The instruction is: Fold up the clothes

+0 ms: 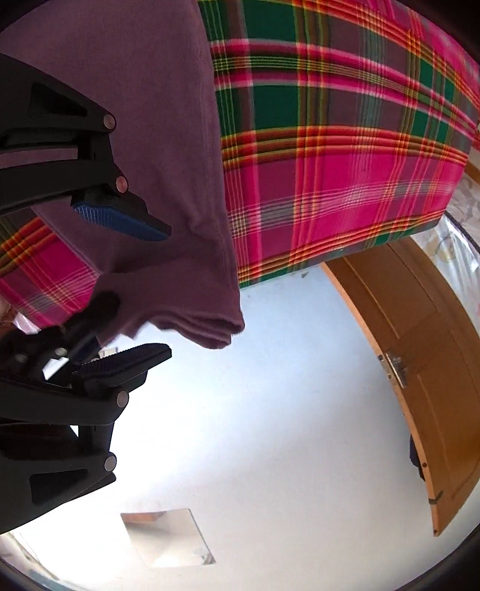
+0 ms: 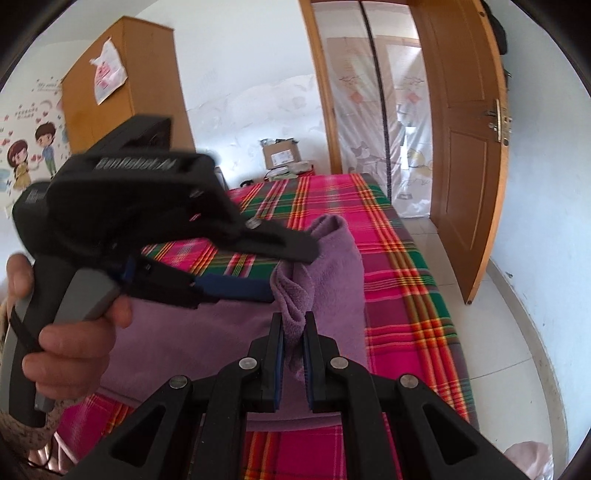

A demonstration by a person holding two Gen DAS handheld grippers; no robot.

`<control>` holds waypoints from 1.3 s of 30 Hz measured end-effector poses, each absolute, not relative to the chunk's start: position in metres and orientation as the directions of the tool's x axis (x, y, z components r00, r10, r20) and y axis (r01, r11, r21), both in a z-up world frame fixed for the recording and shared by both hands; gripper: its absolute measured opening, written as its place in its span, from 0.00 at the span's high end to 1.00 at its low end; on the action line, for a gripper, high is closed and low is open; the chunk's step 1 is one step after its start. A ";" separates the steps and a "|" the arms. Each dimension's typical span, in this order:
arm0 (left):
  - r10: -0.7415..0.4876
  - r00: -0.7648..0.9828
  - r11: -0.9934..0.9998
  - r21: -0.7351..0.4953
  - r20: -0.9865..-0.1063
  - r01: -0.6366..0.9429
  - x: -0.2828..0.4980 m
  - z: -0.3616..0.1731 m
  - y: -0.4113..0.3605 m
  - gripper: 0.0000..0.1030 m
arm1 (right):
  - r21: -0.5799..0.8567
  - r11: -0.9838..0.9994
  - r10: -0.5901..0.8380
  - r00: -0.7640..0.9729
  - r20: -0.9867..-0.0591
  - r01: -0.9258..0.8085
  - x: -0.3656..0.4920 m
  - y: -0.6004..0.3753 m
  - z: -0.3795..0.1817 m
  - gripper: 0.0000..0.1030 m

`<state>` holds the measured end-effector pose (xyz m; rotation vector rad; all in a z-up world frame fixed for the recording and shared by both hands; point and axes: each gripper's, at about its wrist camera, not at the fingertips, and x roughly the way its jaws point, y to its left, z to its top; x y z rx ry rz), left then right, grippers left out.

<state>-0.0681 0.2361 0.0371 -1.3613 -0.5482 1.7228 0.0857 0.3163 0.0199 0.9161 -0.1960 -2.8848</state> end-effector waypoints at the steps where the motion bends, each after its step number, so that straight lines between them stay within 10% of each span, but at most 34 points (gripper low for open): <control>1: 0.822 -0.047 -0.545 -0.761 -0.568 -0.352 -0.068 0.037 0.236 0.42 | 0.154 -0.985 -0.149 -0.809 -0.568 0.074 0.086 0.314 0.019 0.91; 15: 0.768 -0.053 -0.625 -0.728 -0.639 -0.280 -0.084 0.026 0.231 0.49 | 0.151 -0.979 -0.202 -0.791 -0.578 0.139 0.089 0.291 0.018 0.91; 24: 0.718 -0.152 -0.688 -0.660 -0.679 -0.301 -0.080 0.040 0.206 0.73 | 0.148 -0.962 -0.273 -0.780 -0.563 0.230 0.089 0.254 0.029 0.91; 39: 0.640 -0.240 -0.768 -0.603 -0.730 -0.215 -0.080 0.050 0.121 0.74 | 0.143 -0.935 -0.345 -0.733 -0.586 0.326 0.077 0.198 0.027 0.91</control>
